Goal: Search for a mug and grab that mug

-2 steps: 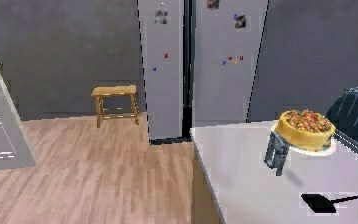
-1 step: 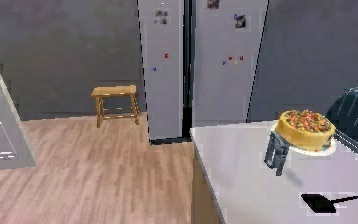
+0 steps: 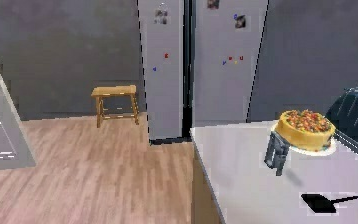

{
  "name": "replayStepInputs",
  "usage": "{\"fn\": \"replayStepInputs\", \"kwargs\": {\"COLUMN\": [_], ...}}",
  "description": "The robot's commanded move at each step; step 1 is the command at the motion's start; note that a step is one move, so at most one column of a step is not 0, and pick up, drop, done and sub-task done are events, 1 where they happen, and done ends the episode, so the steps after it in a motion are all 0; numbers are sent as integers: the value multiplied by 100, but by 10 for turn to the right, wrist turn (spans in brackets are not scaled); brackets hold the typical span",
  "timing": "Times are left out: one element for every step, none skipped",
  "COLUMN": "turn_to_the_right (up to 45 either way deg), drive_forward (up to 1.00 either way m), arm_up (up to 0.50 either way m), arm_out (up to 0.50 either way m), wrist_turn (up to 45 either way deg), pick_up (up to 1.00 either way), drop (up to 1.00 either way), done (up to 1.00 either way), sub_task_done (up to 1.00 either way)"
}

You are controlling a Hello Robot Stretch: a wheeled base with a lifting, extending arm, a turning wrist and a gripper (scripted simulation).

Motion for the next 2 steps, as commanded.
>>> {"fn": "replayStepInputs", "kwargs": {"turn_to_the_right": [0,0], "drive_forward": [0,0], "arm_up": [0,0], "arm_out": [0,0], "wrist_turn": [450,450], "pick_up": [0,0], "drop": [0,0], "done": [0,0], "sub_task_done": [0,0]}}
